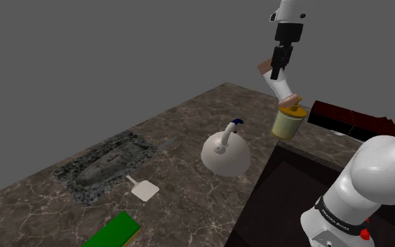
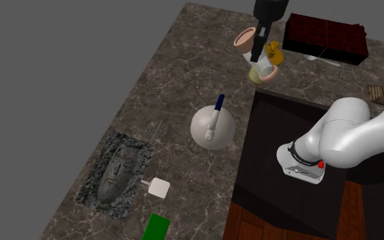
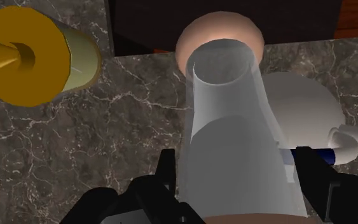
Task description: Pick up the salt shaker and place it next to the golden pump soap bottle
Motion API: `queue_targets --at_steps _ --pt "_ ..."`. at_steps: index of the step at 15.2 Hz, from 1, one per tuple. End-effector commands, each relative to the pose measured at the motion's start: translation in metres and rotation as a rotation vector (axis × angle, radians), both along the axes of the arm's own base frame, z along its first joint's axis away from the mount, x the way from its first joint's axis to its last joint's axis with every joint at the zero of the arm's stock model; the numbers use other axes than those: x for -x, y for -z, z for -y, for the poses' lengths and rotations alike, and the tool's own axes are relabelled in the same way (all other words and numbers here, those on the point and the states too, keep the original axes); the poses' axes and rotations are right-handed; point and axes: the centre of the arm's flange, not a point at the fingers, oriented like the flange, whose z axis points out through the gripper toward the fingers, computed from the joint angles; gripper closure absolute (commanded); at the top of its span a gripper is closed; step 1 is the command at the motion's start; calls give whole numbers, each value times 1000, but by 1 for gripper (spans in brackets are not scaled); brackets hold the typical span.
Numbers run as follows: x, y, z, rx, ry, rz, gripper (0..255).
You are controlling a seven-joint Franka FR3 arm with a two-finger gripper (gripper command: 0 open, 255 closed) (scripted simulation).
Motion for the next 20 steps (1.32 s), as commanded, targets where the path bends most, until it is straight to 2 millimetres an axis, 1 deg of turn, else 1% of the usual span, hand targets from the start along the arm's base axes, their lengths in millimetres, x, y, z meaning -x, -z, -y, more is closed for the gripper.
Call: queue_targets --at_steps 1,20 --pt "17 2 21 0 -1 -1 255" --pt "161 2 226 0 -1 -1 255"
